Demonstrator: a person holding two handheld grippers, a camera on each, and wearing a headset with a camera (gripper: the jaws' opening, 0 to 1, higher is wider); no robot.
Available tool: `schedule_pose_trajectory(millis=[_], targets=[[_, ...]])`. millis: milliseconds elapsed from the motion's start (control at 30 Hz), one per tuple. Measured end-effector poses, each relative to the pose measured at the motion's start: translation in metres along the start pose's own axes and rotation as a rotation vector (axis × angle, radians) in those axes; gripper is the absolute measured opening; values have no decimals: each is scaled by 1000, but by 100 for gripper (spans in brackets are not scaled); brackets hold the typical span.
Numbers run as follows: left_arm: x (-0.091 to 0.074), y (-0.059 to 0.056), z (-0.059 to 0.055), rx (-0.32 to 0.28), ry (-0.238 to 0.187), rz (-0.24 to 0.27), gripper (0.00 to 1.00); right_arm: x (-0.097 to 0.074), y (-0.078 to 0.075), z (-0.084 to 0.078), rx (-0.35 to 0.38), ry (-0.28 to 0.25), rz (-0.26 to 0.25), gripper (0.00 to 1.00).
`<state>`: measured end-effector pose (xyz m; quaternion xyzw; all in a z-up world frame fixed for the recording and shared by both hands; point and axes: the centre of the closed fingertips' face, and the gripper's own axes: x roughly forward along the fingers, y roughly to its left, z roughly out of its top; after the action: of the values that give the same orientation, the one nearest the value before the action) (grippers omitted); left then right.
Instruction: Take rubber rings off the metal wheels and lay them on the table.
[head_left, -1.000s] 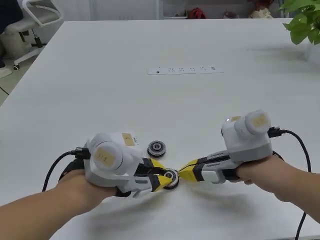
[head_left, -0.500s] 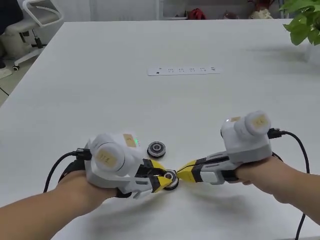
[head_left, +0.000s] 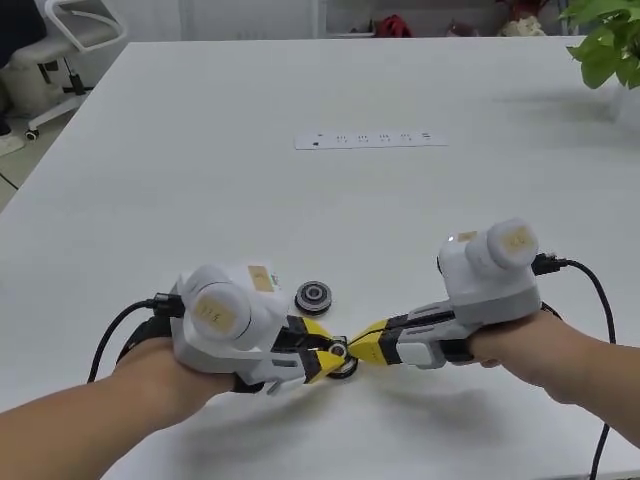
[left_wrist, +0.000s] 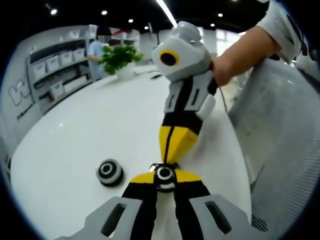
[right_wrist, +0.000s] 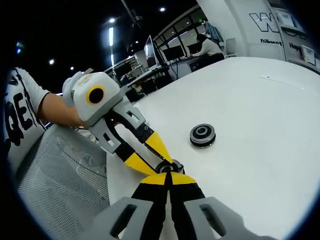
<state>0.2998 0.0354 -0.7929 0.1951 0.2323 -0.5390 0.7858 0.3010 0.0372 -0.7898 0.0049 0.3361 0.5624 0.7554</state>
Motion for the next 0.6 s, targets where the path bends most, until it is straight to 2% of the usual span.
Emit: schedule_pose_trajectory(millis=[100, 167, 200, 233, 367, 600], targets=[[1, -1, 0, 2, 0, -2, 12, 1, 5, 2, -2, -7, 17, 0], [1, -1, 1, 2, 1, -1, 12, 4, 18, 6, 2, -19, 75, 0], [1, 0, 1, 1, -1, 3, 12, 4, 12, 9, -42, -26, 40, 0], [1, -1, 0, -2, 0, 1, 12, 3, 14, 8, -32, -10, 51, 0], [1, -1, 0, -4, 2, 4, 12, 0, 9, 5, -31, -11, 36, 0], [0, -2, 0, -16, -1, -1, 12, -4, 3, 8, -22, -34, 16, 0]])
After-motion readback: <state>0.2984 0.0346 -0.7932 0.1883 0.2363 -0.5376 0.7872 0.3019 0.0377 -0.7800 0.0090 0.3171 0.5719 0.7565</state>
